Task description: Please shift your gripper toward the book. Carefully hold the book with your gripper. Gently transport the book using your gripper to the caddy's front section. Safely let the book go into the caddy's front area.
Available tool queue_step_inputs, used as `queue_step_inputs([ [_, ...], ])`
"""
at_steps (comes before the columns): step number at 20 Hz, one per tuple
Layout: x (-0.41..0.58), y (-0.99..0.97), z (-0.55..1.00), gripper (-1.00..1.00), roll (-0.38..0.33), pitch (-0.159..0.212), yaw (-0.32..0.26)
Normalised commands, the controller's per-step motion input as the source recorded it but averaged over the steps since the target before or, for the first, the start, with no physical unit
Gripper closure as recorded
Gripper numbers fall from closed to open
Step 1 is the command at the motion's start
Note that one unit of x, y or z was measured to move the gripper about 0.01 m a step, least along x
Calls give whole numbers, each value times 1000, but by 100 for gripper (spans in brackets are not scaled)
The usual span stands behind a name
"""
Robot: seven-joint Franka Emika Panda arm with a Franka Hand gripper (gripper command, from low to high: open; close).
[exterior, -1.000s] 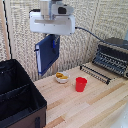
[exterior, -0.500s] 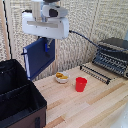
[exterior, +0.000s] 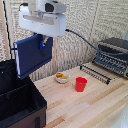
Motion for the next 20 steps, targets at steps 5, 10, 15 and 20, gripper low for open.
queue_step_inputs([
  [5,-170,696,82,100,0,67,-73],
  [10,-128,730,68,100,0,65,-78],
  [15,-3,781,203,100,-2,87,-48],
  [20,0,745,217,100,0,55,-83],
])
